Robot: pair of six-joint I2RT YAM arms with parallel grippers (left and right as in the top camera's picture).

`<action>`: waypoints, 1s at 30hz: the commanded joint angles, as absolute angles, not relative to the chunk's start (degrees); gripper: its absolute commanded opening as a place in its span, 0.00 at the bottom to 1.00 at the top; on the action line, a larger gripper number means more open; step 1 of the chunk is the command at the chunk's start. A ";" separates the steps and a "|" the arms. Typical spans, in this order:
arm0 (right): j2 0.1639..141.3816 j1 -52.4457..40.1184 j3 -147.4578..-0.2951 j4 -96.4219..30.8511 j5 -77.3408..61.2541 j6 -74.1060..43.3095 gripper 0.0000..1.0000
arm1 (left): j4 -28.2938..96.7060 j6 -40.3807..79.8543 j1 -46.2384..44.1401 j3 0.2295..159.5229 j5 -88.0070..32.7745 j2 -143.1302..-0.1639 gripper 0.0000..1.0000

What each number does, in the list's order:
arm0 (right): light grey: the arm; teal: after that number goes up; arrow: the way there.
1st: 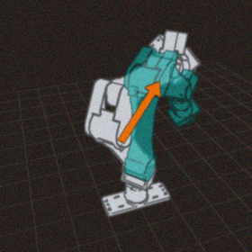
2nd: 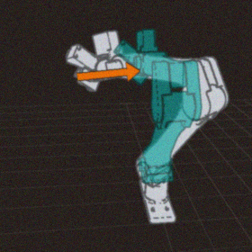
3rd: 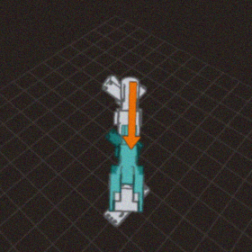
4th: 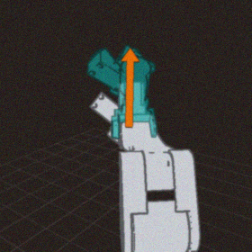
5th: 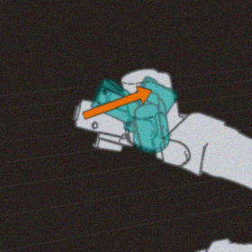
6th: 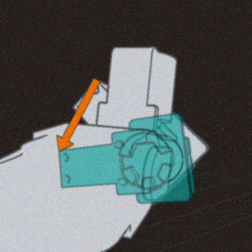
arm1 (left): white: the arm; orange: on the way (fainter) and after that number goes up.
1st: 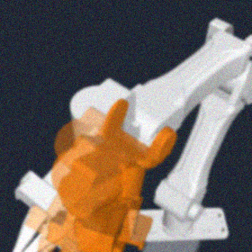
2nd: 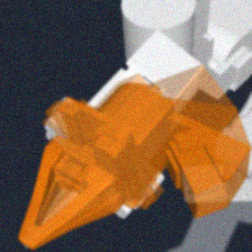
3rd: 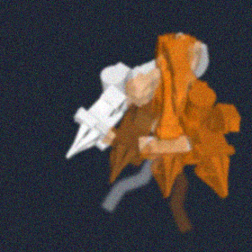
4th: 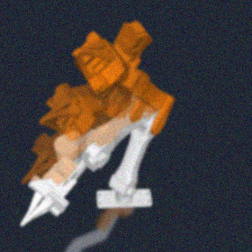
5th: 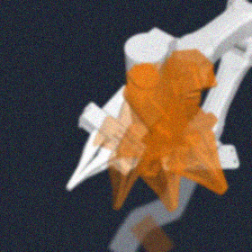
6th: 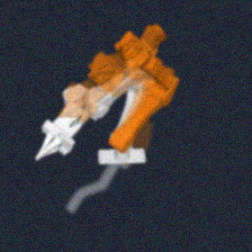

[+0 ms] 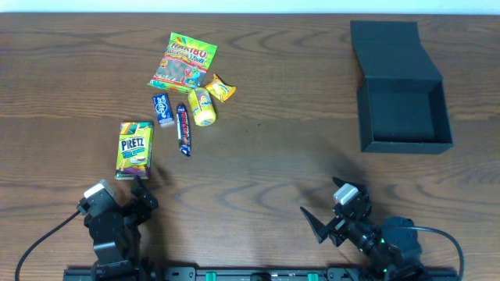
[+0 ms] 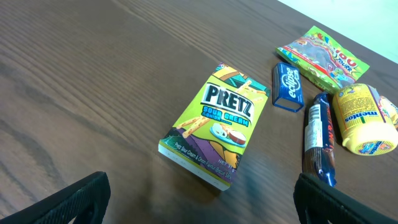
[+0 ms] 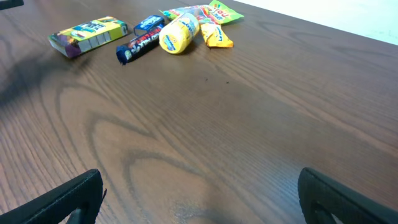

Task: Pack container

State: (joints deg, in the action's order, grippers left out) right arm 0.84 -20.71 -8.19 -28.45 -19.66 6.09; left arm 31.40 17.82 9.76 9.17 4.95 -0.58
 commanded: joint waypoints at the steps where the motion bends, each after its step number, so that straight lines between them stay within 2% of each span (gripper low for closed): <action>1: 0.38 -21.41 -7.90 -28.18 -19.31 6.20 0.99 | 31.14 18.00 10.11 8.36 6.00 -0.21 0.95; 4: 0.38 -21.41 -7.90 -25.58 -18.76 6.70 0.99 | 31.14 18.02 10.11 8.36 6.00 -0.21 0.95; 8: 0.38 -21.41 -7.90 -17.17 -28.45 3.40 0.99 | 31.14 18.00 10.11 8.36 6.00 -0.21 0.95; 12: 0.38 -21.41 -7.90 -9.98 -33.26 -15.73 0.99 | 31.14 18.00 10.11 8.36 6.00 -0.21 0.95; 16: 0.38 -21.41 -7.90 -10.33 -33.52 -41.50 0.99 | 31.14 18.02 10.11 8.36 6.00 -0.21 0.95; 18: 0.38 -21.41 -7.90 -11.03 -33.12 -49.06 0.99 | 31.14 18.02 10.11 8.36 6.00 -0.21 0.95; 23: 0.38 -21.41 -7.90 -9.61 -31.68 -55.22 0.99 | 31.14 18.02 10.11 8.36 6.00 -0.21 0.95; 30: 1.87 -20.95 -7.90 -9.63 -29.65 -52.64 0.99 | 31.14 18.02 10.11 8.36 6.00 -0.21 0.95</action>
